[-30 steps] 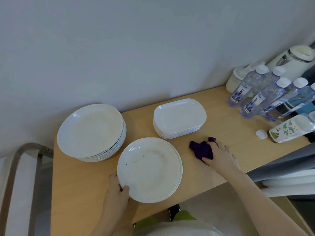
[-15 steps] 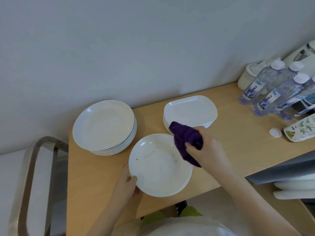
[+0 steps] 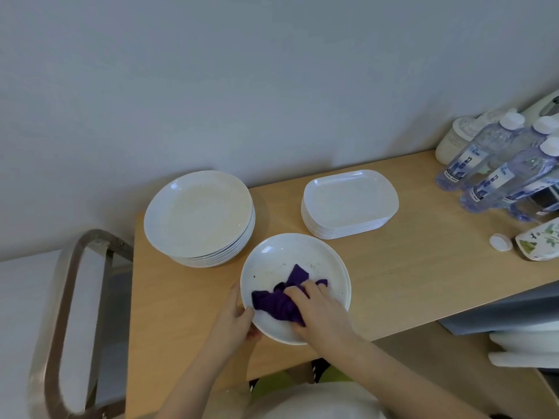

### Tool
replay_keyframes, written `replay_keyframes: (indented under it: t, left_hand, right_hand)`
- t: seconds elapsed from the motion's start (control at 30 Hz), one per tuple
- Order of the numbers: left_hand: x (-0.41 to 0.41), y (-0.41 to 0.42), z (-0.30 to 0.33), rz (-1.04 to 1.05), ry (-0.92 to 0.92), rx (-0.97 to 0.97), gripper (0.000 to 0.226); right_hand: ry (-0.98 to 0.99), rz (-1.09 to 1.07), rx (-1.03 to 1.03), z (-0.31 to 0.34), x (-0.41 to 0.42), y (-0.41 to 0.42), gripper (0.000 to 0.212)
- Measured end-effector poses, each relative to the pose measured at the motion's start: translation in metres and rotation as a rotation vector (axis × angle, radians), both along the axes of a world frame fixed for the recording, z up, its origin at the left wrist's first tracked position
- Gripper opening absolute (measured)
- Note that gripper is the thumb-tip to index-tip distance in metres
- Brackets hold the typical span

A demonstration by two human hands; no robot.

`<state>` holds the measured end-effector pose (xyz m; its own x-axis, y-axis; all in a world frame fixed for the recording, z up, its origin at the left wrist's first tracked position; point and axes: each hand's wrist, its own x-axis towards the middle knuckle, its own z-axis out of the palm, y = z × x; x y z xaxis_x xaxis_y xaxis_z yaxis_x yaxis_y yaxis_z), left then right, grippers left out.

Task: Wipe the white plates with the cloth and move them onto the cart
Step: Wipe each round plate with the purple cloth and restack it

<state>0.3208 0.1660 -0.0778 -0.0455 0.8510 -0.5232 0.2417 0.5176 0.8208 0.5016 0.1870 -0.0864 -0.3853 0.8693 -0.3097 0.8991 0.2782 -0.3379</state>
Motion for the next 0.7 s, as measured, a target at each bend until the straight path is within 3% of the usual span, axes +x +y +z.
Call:
replay_keyframes:
  t: [0.2, 0.37, 0.53, 0.7]
  left_hand:
    - [0.001, -0.001, 0.002, -0.005, 0.006, 0.014, 0.053]
    - [-0.002, 0.001, 0.002, 0.000, 0.006, -0.025, 0.053]
    - [-0.007, 0.006, 0.000, -0.022, 0.006, -0.058, 0.052]
    - [-0.010, 0.007, 0.000, -0.009, -0.059, -0.073, 0.049]
  right_hand:
    - [-0.009, -0.233, 0.111, -0.007, 0.029, 0.021, 0.048]
    - [0.246, -0.363, 0.189, -0.006, 0.006, 0.050, 0.040]
    - [0.293, -0.204, 0.108, -0.001, -0.030, 0.069, 0.044]
    - [0.199, -0.004, 0.110, -0.002, -0.048, 0.054, 0.044]
